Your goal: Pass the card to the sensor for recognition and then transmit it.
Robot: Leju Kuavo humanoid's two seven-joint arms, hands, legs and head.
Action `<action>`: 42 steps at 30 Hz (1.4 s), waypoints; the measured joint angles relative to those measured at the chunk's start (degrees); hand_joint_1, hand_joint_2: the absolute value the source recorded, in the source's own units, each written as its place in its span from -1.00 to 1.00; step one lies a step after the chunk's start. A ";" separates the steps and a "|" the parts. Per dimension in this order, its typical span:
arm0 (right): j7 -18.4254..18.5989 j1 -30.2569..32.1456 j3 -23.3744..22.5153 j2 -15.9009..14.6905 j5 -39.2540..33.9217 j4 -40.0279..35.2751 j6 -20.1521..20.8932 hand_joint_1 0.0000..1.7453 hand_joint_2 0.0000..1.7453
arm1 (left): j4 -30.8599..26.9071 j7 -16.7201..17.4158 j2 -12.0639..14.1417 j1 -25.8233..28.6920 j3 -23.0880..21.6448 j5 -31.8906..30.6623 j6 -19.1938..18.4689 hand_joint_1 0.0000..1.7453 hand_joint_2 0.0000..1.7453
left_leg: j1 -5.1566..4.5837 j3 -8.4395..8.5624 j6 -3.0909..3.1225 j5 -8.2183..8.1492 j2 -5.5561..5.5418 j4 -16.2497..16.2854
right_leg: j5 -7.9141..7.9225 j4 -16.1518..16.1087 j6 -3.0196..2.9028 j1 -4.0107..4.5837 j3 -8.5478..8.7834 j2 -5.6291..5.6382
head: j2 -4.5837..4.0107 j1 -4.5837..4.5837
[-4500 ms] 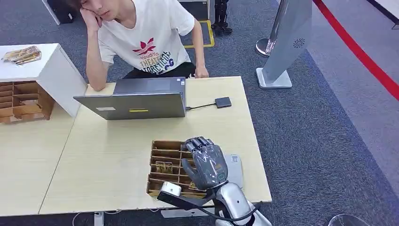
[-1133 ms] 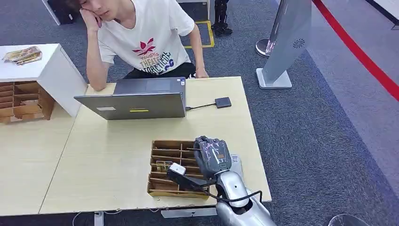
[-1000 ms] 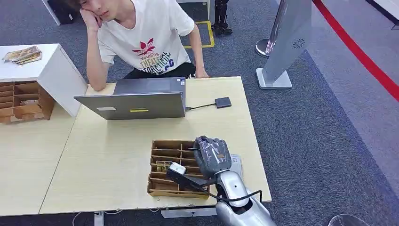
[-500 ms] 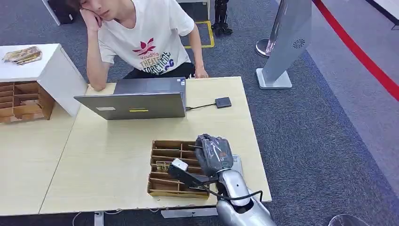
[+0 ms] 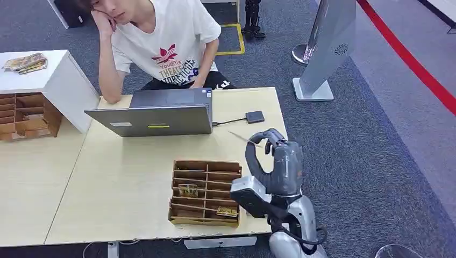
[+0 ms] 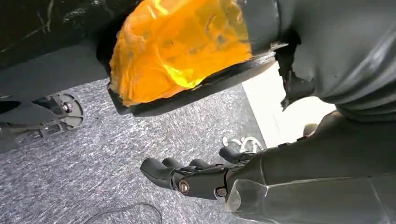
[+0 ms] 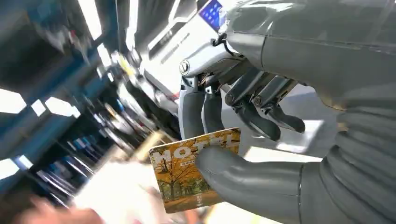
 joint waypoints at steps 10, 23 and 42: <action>-4.18 3.81 -2.96 -0.81 -4.27 -9.94 -2.98 1.00 1.00 | 0.00 -0.24 0.00 0.28 0.00 0.59 0.57 -1.00 -1.00 | 0.01 0.02 0.00 0.00 0.04 -0.01 | 0.00 0.01 -0.01 0.00 0.00 0.05 | 0.00 -0.02; -4.21 3.85 -3.94 -0.87 -3.05 -9.98 -3.09 1.00 1.00 | 0.00 -0.50 -0.02 0.30 0.00 0.65 0.72 -1.00 -1.00 | 0.00 0.01 0.00 0.00 0.04 -0.01 | 0.00 0.01 -0.01 0.00 0.00 0.04 | 0.00 -0.02; -2.33 -1.35 -4.77 -0.48 0.45 -6.00 -2.63 1.00 1.00 | 0.00 0.42 -0.11 -0.05 -0.50 -0.85 0.02 -1.00 -1.00 | 0.01 0.02 0.00 0.01 0.03 0.00 | 0.01 0.01 -0.01 0.00 0.02 0.03 | 0.00 -0.02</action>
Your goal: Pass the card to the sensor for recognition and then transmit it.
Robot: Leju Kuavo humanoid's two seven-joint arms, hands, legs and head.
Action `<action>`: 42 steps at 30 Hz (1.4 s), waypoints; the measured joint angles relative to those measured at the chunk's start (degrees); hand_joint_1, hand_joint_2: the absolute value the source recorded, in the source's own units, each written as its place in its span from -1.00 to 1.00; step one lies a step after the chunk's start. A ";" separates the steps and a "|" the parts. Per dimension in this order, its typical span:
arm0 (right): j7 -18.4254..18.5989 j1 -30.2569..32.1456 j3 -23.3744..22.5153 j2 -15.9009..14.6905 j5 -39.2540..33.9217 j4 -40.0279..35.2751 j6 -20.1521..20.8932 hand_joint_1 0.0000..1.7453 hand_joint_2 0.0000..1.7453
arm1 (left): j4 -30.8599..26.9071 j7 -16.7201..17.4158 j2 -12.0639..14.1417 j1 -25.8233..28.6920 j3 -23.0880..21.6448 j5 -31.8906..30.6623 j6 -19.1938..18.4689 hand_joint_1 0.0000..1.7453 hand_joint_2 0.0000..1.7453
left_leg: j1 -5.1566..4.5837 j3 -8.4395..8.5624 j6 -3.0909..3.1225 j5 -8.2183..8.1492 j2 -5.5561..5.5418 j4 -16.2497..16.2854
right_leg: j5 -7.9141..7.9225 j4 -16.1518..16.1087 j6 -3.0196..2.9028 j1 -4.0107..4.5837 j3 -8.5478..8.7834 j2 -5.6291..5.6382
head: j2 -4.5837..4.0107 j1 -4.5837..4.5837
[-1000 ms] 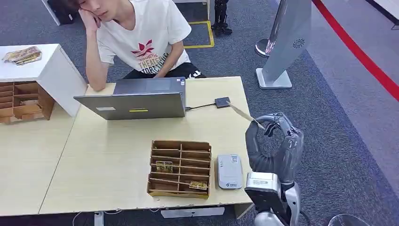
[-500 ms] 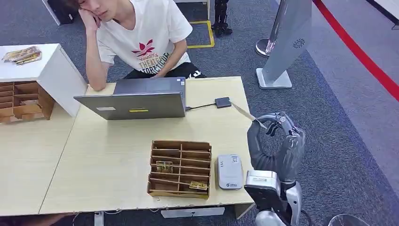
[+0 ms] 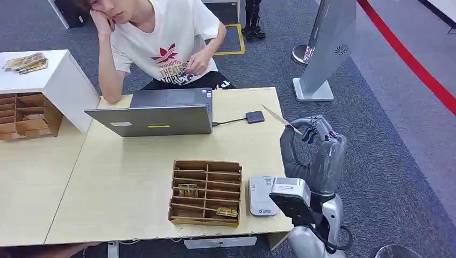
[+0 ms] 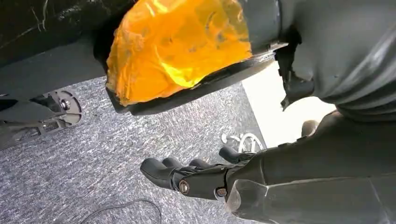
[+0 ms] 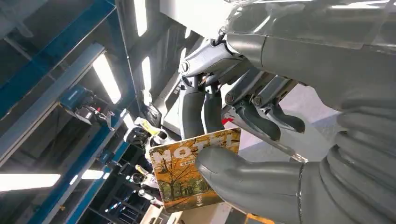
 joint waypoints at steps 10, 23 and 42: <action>2.01 -4.72 0.11 1.09 1.53 3.43 2.62 1.00 1.00 | 0.00 1.01 -0.13 -0.79 -1.40 -1.82 -0.87 -1.00 -1.00 | 0.00 -0.01 0.00 0.01 0.02 0.00 | 0.00 0.01 0.00 0.00 -0.01 0.02 | 0.00 0.00; 12.21 -22.16 4.33 7.06 23.71 24.01 6.64 1.00 1.00 | 0.00 4.26 -1.33 -2.94 -3.12 -11.43 -4.28 -1.00 -1.00 | 0.01 -0.03 -0.02 0.23 -0.01 0.00 | 0.16 0.04 0.01 0.00 -0.01 0.02 | 0.00 0.00; 17.72 -31.83 6.58 10.34 35.45 46.07 7.72 1.00 1.00 | 0.00 5.49 -1.92 -3.92 -3.72 -14.95 -5.64 -1.00 -1.00 | 0.01 -0.03 -0.02 0.23 -0.03 0.00 | 0.17 0.03 0.02 0.00 -0.02 0.00 | 0.00 0.00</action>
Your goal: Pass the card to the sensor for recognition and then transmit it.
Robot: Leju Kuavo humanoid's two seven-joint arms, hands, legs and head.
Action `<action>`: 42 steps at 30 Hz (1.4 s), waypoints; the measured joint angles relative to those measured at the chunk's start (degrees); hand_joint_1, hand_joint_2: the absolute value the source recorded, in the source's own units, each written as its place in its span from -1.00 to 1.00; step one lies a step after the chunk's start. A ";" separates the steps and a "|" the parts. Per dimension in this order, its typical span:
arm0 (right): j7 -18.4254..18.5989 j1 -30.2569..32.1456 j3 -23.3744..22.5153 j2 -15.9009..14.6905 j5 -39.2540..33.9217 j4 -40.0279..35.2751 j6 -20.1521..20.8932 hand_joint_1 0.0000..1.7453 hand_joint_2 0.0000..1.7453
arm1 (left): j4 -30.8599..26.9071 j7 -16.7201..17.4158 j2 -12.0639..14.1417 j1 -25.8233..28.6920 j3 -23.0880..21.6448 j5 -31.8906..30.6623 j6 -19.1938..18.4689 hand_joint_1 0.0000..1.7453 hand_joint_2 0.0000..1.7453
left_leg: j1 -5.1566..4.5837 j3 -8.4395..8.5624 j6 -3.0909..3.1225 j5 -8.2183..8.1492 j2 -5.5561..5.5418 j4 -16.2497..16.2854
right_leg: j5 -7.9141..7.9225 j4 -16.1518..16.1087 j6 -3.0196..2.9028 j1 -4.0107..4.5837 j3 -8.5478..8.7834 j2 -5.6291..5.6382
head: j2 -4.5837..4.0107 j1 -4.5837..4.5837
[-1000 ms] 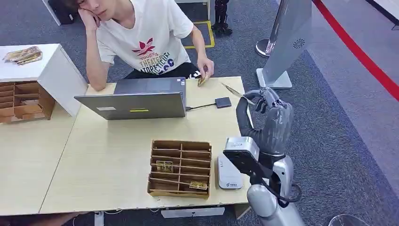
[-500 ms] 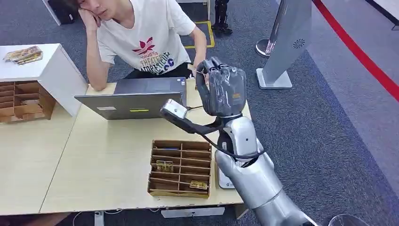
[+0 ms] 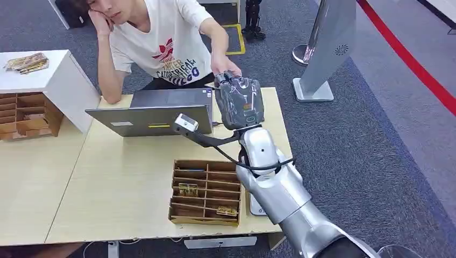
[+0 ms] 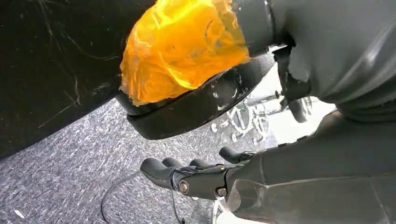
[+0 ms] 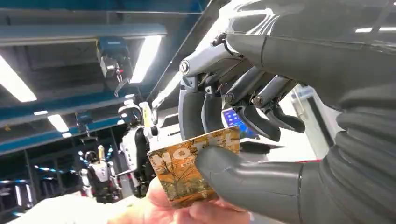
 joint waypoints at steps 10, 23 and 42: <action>1.16 -1.09 0.07 0.09 1.40 5.08 -0.04 1.00 1.00 | 0.00 0.00 0.00 0.00 0.00 0.00 0.02 -1.00 -1.00 | -0.01 -0.01 0.00 0.00 0.01 0.01 | 0.02 0.00 0.00 0.00 -0.02 0.01 | 0.00 0.00; 1.99 -1.16 0.00 0.11 1.80 7.33 0.18 -1.00 1.00 | 0.00 0.00 0.00 0.00 0.00 0.02 0.52 -1.00 -1.00 | 0.00 -0.04 0.00 0.00 0.01 0.01 | 0.00 0.00 0.00 0.00 -0.06 0.00 | 0.00 0.00; -4.18 1.61 -3.56 0.11 -11.15 4.35 0.94 -1.00 -1.00 | 0.00 -0.53 0.02 0.06 0.00 1.75 0.90 -1.00 -1.00 | 0.00 -0.04 0.00 0.00 0.00 0.01 | 0.02 0.00 0.00 0.00 -0.06 -0.01 | 0.00 0.00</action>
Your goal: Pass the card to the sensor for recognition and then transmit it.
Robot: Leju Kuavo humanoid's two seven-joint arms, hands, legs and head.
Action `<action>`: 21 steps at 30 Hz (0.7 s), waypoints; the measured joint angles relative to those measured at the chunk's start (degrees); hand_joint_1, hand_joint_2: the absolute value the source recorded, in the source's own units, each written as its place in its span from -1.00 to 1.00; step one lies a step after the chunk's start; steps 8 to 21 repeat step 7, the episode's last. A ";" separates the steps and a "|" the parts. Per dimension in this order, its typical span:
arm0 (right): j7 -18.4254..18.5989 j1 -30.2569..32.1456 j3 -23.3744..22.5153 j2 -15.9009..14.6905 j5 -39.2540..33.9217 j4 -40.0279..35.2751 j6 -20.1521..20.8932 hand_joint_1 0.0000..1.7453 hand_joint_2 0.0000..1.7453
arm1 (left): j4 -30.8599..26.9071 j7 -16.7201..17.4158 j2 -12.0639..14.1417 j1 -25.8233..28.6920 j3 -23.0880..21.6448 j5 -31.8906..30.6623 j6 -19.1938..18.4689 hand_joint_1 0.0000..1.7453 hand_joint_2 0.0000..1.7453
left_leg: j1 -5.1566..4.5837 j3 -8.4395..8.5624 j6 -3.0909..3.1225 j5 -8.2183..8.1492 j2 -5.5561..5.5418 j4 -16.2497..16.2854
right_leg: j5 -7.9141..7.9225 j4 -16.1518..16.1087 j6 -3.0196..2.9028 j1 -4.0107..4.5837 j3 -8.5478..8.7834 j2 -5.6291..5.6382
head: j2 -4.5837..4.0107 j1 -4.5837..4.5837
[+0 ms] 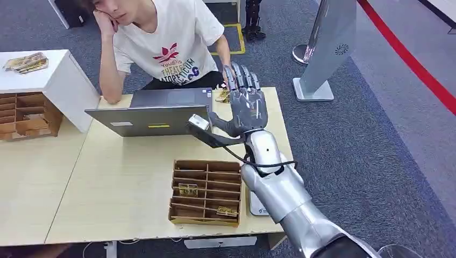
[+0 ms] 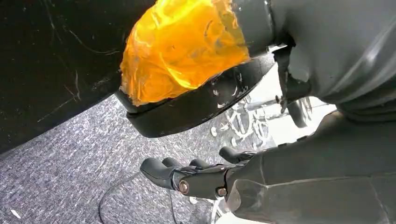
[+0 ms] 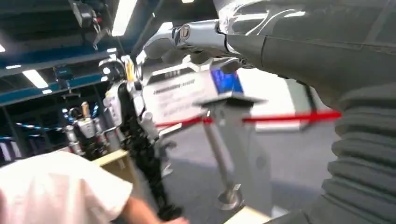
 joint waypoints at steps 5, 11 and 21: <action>-2.70 3.36 -1.51 0.00 -7.40 -7.46 0.52 -1.00 -1.00 | 0.00 -0.13 0.09 0.03 0.00 0.65 0.33 -1.00 -1.00 | 0.00 0.00 0.00 0.00 0.02 -0.01 | -0.01 0.00 0.00 0.00 0.00 0.01 | 0.00 0.00; -3.60 4.09 -1.88 -0.02 -9.36 -9.27 1.05 -1.00 -1.00 | 0.00 -0.17 0.09 0.03 0.00 0.76 0.35 -1.00 -1.00 | 0.00 0.00 0.00 0.00 0.01 -0.01 | -0.01 0.00 0.00 0.00 0.00 0.01 | 0.00 0.00; -3.60 4.09 -1.88 -0.02 -9.36 -9.27 1.05 -1.00 -1.00 | 0.00 -0.17 0.09 0.03 0.00 0.76 0.35 -1.00 -1.00 | 0.00 0.00 0.00 0.00 0.01 -0.01 | -0.01 0.00 0.00 0.00 0.00 0.01 | 0.00 0.00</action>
